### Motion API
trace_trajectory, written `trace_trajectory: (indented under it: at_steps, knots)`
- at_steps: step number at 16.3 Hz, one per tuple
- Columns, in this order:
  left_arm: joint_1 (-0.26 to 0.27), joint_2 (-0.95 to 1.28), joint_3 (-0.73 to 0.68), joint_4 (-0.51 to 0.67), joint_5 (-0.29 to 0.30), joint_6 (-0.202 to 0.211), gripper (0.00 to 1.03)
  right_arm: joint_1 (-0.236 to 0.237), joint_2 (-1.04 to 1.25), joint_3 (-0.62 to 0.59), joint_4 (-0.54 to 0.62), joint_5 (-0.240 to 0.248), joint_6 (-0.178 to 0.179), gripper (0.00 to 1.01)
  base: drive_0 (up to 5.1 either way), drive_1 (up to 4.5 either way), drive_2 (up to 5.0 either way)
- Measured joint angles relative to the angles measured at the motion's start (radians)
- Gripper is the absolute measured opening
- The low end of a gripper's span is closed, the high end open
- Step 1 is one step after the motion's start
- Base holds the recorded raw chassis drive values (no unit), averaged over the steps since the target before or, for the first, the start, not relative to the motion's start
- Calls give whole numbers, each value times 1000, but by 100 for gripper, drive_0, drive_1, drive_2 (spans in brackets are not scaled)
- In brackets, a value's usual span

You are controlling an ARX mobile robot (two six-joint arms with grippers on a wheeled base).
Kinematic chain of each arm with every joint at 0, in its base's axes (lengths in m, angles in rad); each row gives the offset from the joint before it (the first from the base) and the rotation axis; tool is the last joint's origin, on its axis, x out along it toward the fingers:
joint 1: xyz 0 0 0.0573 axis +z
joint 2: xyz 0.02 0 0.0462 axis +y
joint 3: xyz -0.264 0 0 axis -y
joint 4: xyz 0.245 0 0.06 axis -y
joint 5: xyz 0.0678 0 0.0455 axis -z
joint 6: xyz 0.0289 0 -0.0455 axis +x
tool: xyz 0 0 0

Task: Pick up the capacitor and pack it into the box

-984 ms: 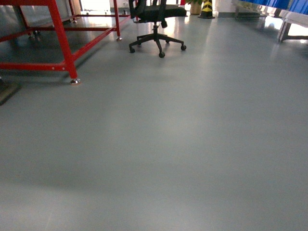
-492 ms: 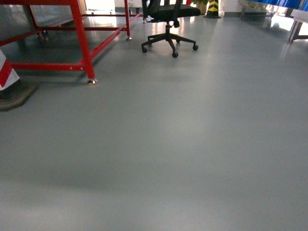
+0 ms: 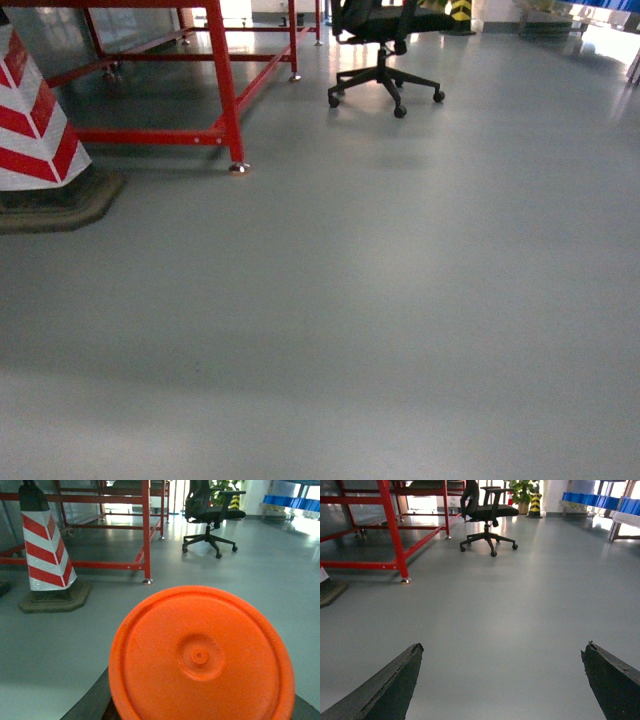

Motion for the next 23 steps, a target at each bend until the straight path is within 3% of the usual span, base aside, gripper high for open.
trace_trajectory:
  at_steps: [23]
  knots:
    - [0, 0, 0, 0, 0, 0, 44, 0, 0, 0, 3, 0, 0, 98, -504, 241, 241]
